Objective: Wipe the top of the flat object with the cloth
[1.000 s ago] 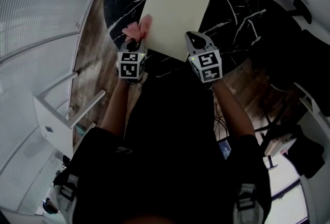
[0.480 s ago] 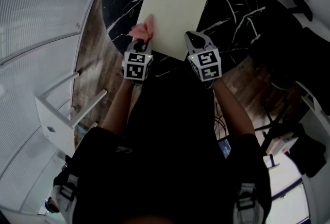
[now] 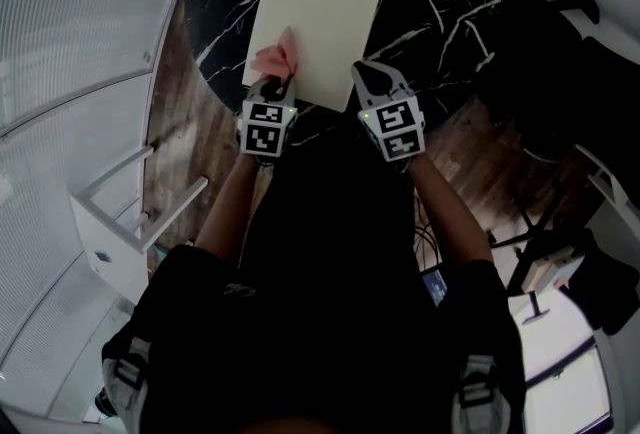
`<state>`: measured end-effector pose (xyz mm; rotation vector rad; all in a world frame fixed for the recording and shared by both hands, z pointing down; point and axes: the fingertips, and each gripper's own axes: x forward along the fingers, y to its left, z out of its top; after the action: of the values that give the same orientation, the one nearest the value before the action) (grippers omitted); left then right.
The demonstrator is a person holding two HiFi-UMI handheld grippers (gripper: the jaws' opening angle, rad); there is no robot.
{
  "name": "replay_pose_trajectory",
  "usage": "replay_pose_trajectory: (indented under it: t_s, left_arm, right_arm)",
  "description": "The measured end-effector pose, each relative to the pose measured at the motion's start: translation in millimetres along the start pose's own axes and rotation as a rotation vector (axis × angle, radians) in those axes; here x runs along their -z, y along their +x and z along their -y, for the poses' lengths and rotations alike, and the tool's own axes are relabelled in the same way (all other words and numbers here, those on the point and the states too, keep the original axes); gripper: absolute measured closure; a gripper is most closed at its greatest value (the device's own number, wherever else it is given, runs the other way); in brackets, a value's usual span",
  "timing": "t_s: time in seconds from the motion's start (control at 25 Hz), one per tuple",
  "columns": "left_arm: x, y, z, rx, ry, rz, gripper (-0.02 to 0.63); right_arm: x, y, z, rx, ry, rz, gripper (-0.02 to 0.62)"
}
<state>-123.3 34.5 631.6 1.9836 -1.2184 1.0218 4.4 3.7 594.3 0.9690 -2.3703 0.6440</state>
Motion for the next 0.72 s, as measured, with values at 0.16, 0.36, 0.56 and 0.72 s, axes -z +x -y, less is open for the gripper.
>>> replay_pose_trajectory:
  t_s: [0.16,0.36,0.56,0.72]
  left_arm:
    - [0.9,-0.5,12.0,0.002,-0.002,-0.005,0.586]
    - [1.6,0.6,25.7,0.005,-0.003,-0.005,0.586]
    - [1.7,3.6,35.5,-0.001,-0.013,-0.001,0.586]
    - [1.8,3.6,49.0,0.009,0.001,-0.01,0.586]
  right_arm:
    - [1.2,-7.8,4.2,0.0,0.001,0.012,0.6]
    - [2.8,-16.3,7.2,-0.004,0.006,0.026,0.6]
    - [6.1,-22.5,7.8,-0.014,0.008,0.039,0.6]
    - [6.2,-26.9,10.4,-0.022,0.013,0.053,0.6]
